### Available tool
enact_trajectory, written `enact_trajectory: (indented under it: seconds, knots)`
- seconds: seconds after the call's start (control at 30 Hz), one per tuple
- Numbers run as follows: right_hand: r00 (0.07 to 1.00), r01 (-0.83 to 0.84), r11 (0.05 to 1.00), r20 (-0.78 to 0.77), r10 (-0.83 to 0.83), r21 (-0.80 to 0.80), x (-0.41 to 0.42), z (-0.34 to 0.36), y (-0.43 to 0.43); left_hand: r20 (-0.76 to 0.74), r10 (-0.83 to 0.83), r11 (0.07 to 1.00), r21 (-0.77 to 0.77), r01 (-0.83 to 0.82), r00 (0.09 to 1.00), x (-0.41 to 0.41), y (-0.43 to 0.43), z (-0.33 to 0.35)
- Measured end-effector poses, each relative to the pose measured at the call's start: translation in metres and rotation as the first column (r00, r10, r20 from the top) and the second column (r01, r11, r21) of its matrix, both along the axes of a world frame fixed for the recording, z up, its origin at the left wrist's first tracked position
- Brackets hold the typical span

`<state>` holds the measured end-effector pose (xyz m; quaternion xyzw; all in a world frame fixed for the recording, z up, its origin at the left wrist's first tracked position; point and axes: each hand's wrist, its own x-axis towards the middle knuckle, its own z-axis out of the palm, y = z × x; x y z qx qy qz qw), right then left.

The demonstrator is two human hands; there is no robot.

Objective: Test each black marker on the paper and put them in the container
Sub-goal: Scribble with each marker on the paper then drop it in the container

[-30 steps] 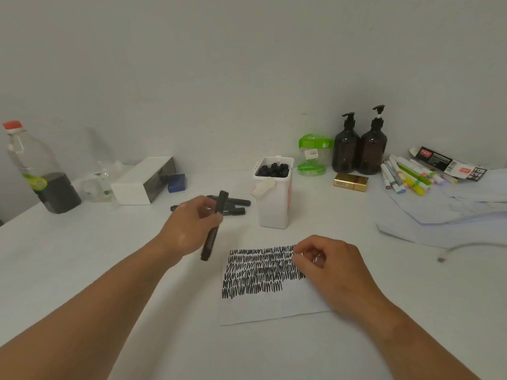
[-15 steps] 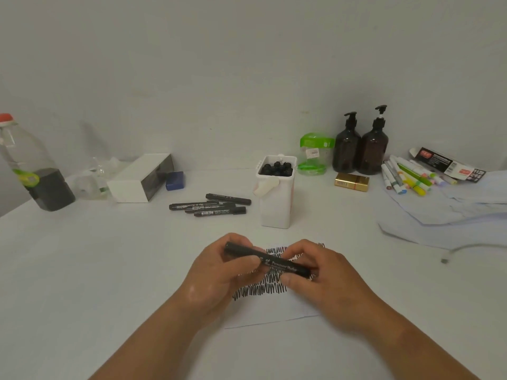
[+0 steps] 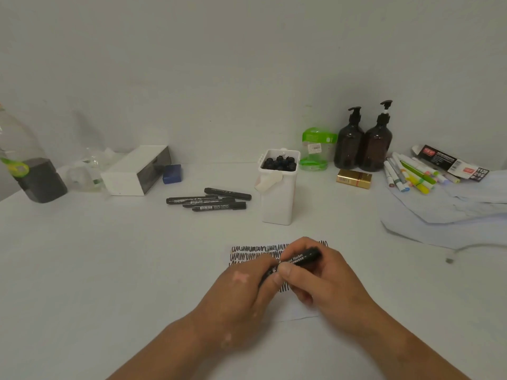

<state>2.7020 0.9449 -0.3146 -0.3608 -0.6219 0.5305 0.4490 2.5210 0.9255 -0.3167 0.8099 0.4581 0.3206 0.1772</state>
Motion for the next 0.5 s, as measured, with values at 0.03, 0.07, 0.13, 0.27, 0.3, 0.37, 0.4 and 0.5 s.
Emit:
enact_trajectory:
  seconds: [0.03,0.07,0.13,0.27,0.3,0.37,0.4,0.5]
  knots:
    - [1.000,0.002,1.000,-0.008,-0.002,-0.016,-0.004,0.000,-0.002,0.004,0.000,1.000,-0.001,0.000,1.000,0.002,-0.001,0.000]
    - [1.000,0.010,0.999,-0.017,-0.011,-0.035,-0.008,0.000,-0.003,0.009,-0.005,1.000,-0.001,0.005,1.000,0.002,-0.001,0.000]
    - [0.999,0.025,0.998,-0.032,-0.027,-0.063,-0.011,0.000,-0.004,0.019,-0.023,1.000,-0.005,0.023,1.000,0.003,-0.002,0.001]
    - [0.995,0.004,0.996,-0.101,-0.013,-0.090,-0.010,0.006,-0.006,0.036,-0.020,1.000,-0.024,0.021,0.999,0.005,-0.004,0.001]
    - [0.993,-0.007,0.996,-0.114,-0.004,-0.089,-0.010,0.007,-0.006,0.030,-0.014,0.999,-0.031,0.015,0.999,0.005,-0.004,0.001]
    - [0.992,-0.026,0.996,-0.125,0.016,-0.082,-0.008,0.009,-0.007,0.019,-0.008,0.999,-0.038,0.009,1.000,0.004,-0.003,-0.001]
    - [0.992,-0.034,0.996,-0.126,0.024,-0.077,-0.008,0.010,-0.007,0.021,-0.010,0.999,-0.045,0.011,1.000,0.003,-0.003,-0.002]
    - [0.992,-0.037,0.998,-0.124,0.029,-0.059,-0.007,0.010,-0.008,0.021,-0.010,1.000,-0.015,0.010,1.000,0.000,-0.001,-0.004]
